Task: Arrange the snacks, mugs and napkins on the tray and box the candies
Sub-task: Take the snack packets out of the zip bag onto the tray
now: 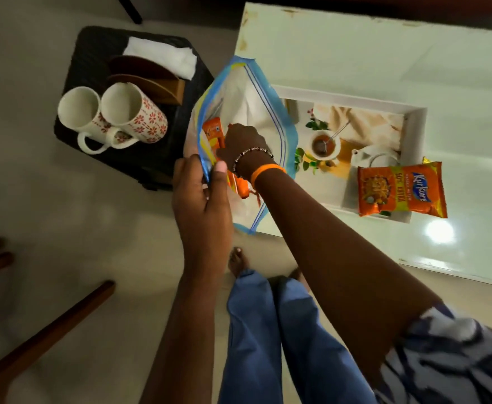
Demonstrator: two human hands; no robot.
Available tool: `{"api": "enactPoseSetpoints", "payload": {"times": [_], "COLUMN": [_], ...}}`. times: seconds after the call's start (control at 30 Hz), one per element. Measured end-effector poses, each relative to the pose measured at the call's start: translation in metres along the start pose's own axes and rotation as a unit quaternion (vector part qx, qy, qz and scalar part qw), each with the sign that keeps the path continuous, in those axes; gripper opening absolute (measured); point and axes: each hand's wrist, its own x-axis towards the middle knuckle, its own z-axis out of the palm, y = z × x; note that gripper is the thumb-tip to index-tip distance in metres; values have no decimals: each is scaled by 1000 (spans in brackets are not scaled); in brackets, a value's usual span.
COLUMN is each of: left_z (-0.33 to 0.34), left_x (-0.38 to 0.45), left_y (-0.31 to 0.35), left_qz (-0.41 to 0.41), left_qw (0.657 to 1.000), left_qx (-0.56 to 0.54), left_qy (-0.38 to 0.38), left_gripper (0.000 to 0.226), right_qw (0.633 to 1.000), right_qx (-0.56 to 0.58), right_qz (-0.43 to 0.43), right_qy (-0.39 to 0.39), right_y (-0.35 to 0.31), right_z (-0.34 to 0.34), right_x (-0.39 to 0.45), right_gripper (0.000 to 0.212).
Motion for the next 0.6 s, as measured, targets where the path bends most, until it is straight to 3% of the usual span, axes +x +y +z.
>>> {"api": "enactPoseSetpoints", "payload": {"times": [0.1, 0.2, 0.3, 0.37, 0.5, 0.6], "left_z": [-3, -1, 5, 13, 39, 63], "left_x": [2, 5, 8, 9, 12, 11], "left_y": [-1, 0, 4, 9, 17, 21], "left_qz": [6, 14, 24, 23, 31, 53], "left_qw": [1000, 1000, 999, 997, 995, 988], "left_qx": [-8, -7, -5, -10, 16, 71], "left_qy": [-9, -16, -43, -69, -98, -123], "left_gripper": [15, 20, 23, 23, 28, 21], "right_qw": [998, 997, 988, 972, 922, 839], "right_qx": [31, 64, 114, 173, 337, 493], "right_qz": [41, 1, -29, -42, -23, 14], "right_qy": [31, 42, 105, 156, 190, 232], "right_y": [-2, 1, 14, 30, 76, 114], "right_z": [6, 1, -21, -41, -76, -91], "right_x": [8, 5, -16, -36, -74, -94], "right_gripper": [32, 10, 38, 32, 2, 7]}}
